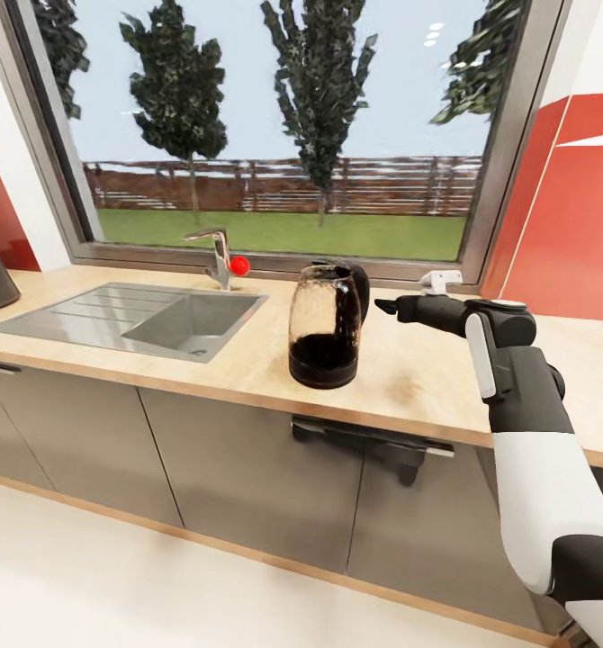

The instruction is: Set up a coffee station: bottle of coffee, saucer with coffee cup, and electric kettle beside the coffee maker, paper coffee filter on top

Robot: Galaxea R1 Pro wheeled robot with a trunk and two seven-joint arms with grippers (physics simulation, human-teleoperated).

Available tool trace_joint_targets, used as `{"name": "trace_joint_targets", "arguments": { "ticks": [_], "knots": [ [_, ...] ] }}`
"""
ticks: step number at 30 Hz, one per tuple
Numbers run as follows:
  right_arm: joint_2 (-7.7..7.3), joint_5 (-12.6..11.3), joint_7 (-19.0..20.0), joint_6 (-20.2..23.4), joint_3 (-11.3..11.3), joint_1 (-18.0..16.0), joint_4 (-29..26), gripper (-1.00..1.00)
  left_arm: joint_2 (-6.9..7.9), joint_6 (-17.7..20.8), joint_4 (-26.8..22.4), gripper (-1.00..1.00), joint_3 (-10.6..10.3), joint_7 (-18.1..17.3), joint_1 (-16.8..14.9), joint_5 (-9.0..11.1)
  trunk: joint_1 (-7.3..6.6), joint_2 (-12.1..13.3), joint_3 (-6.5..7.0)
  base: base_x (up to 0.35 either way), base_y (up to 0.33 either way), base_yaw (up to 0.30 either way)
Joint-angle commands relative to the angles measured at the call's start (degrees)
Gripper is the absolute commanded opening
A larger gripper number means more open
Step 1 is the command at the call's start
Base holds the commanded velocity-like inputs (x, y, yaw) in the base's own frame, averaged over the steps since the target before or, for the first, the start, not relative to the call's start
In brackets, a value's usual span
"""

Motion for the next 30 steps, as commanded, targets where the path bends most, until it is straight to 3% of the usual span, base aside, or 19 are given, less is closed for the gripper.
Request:
{"name": "trace_joint_targets", "arguments": {
  "ticks": [1, 30],
  "knots": [
    [0.0, -0.26, 0.06, 0.33, -0.06, -0.03, -0.03, 1.0, 0.01, -0.39, 0.03, 1.0, 0.19, -0.11, -0.03, -0.23, 0.0, -0.03, -0.06, 0.038, 0.0, 0.0],
    [-0.01, -0.26, 0.06, 0.33, -0.06, -0.04, -0.03, 1.0, 0.01, -0.37, 0.03, 1.0, 0.19, -0.11, -0.03, -0.23, 0.0, -0.03, -0.06, 0.057, 0.033, 0.0]
  ]
}}
